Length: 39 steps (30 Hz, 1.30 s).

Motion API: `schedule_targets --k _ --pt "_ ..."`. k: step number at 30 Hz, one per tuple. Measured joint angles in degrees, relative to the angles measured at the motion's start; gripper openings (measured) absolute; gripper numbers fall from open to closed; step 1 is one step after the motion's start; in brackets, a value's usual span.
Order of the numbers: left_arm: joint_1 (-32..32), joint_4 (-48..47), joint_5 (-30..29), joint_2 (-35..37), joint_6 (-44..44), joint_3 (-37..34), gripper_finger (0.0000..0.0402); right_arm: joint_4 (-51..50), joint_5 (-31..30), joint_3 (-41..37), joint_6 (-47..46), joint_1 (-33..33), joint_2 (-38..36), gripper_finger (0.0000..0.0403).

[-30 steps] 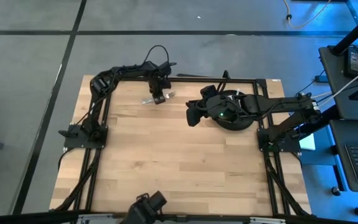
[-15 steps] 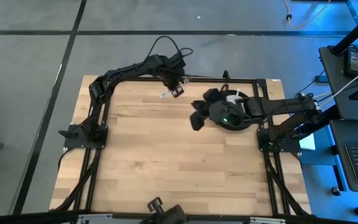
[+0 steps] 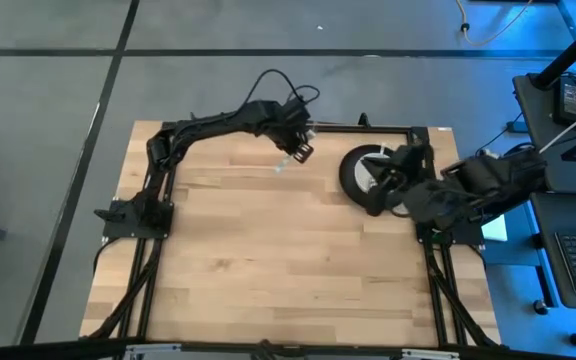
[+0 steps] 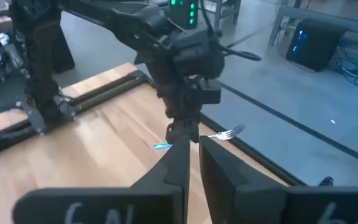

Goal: Set table place
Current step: Put the fork on the middle left side of the table

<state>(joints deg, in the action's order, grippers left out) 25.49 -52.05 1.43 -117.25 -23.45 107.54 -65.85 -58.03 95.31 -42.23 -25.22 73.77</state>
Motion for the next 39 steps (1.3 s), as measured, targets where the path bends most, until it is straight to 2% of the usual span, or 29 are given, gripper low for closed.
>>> schedule_targets --k 7,14,17,21,24,32,36,39 --pt "-0.7 2.6 -0.7 -0.4 -9.8 0.0 0.0011 -6.0 0.7 0.0 -0.6 -2.4 -5.0 0.0039" --pt "0.4 5.0 1.1 -1.8 -21.8 -0.1 0.0011 -8.6 0.7 0.0 2.9 -2.5 -11.0 0.0039" --pt "0.1 11.3 3.6 -3.2 -25.2 0.1 0.0011 -8.7 0.7 0.0 6.5 -2.5 -13.7 0.0039" --pt "-1.9 17.3 3.7 -5.4 -29.3 0.0 0.0012 -8.9 0.7 0.0 9.6 -2.5 -17.1 0.0039" --pt "-3.3 19.1 1.2 -6.2 -32.7 0.1 0.0012 -9.3 0.8 0.0 10.7 -2.5 -19.4 0.0039" --pt "-6.0 18.4 -5.8 -7.1 -42.6 0.0 0.0012 -9.3 7.1 0.0 13.6 -2.5 -25.0 0.0039" --pt "-7.6 18.4 -8.0 -7.9 -45.7 0.0 0.0012 -9.3 11.2 0.0 14.4 -2.5 -26.5 0.0039" --pt "-8.8 18.2 -8.4 -9.6 -46.6 0.0 0.0012 -9.3 11.7 0.0 15.3 -2.5 -27.2 0.0039"
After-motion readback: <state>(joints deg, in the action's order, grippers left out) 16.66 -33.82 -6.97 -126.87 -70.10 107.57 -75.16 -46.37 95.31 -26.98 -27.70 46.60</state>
